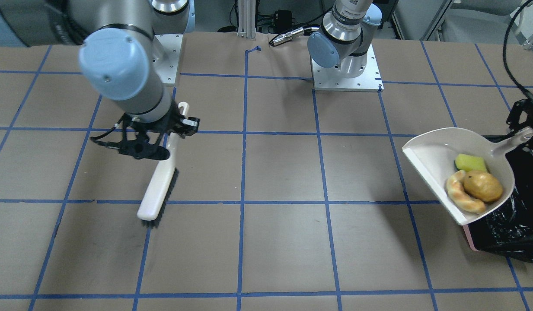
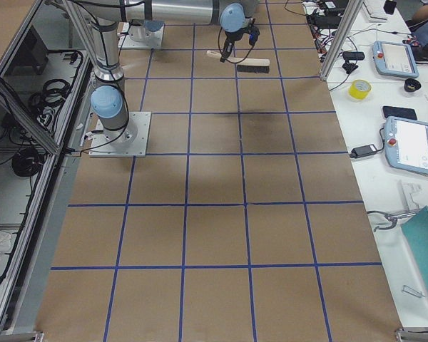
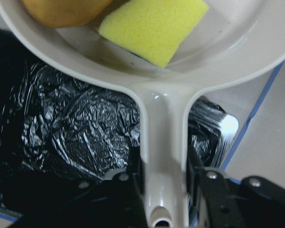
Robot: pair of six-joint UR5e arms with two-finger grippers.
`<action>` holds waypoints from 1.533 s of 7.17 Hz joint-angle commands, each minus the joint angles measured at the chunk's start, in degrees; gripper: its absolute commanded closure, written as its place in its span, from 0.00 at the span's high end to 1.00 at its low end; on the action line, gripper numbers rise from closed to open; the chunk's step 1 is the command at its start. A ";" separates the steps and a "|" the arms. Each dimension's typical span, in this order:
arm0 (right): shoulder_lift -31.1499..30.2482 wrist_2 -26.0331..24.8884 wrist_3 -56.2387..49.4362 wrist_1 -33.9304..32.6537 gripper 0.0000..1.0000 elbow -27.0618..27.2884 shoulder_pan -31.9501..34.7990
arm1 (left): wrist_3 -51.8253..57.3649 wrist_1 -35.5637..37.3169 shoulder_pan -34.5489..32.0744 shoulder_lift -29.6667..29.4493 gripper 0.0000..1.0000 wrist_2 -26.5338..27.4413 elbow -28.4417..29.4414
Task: Sweep and dump trash into bin
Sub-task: 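Lift the dustpan over the bin with the left gripper while the right returns the brush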
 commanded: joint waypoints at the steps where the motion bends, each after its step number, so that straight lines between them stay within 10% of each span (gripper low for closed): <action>1: 1.60 -5.76 -10.63 -1.78 0.00 0.93 -9.69 | 0.22 -0.82 7.07 -2.59 0.00 3.87 5.06; 5: 6.35 -12.29 -24.97 -9.53 0.00 2.78 -16.46 | 17.92 5.11 6.32 -9.63 0.00 28.38 15.63; 7: 8.72 -11.95 -29.10 -11.97 0.00 3.40 -19.81 | 20.08 24.82 1.32 -10.87 0.00 34.11 9.27; 11: 12.77 -12.21 -29.84 -15.41 0.00 3.93 -20.97 | 18.59 31.05 -7.76 -7.45 0.00 43.11 3.00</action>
